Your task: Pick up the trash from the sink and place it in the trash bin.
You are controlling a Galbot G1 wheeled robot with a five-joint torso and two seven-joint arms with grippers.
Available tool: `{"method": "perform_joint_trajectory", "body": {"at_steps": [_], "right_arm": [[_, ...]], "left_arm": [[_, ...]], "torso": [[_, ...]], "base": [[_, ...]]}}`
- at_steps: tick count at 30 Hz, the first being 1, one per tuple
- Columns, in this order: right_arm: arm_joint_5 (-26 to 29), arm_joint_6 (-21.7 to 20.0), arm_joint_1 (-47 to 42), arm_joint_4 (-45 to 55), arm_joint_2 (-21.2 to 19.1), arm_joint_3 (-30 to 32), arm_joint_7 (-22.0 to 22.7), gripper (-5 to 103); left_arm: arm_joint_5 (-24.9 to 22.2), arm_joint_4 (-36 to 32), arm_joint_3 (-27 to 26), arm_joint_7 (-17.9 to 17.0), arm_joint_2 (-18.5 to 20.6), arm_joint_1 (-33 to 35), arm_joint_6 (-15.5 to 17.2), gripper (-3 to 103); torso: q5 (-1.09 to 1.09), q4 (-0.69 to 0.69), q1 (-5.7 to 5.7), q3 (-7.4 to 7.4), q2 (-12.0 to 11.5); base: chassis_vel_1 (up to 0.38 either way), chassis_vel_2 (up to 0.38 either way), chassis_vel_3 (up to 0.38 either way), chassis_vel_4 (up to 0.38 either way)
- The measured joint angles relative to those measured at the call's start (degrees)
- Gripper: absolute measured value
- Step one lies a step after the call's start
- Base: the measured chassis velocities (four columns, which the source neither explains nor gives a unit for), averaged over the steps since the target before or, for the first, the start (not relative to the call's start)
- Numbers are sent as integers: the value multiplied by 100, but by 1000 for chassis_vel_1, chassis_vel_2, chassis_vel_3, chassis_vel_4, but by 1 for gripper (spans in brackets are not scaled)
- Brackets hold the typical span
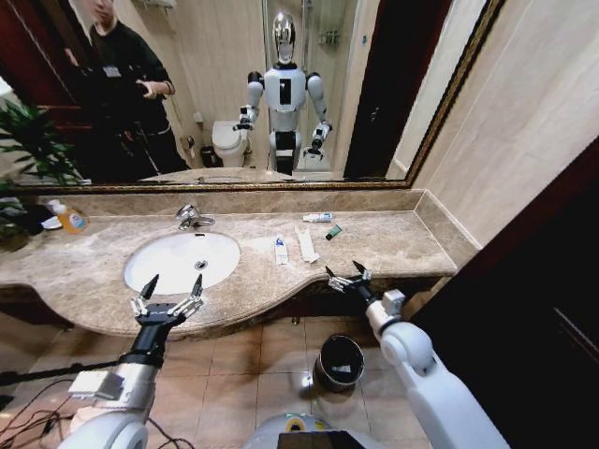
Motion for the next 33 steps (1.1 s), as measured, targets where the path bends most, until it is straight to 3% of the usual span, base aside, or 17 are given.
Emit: {"method": "perform_joint_trajectory", "body": {"at_steps": [6,23,30,31,33], "right_arm": [[8,-99,800,-709,186,-531,74,100],[388,-393,1796,-1911,595,-1036,258,103],[408,-393,1993,-2135,678,-1087,342,90],[412,-392,2019,-2172,684,-1090,342,83],[413,-389,2035,-2195,692,-1091,343,83]], "left_arm": [[0,0,0,0,0,0,0,100],[0,0,0,0,0,0,0,100],[0,0,0,0,0,-1,0,100],[0,0,0,0,0,0,0,100],[0,0,0,0,0,0,0,100]], "torso": [[0,0,0,0,0],[0,0,-1,0,0],[0,0,-1,0,0],[0,0,-1,0,0],[0,0,-1,0,0]], "base": [[0,0,0,0],[0,0,0,0],[0,0,0,0],[0,0,0,0],[0,0,0,0]]}}
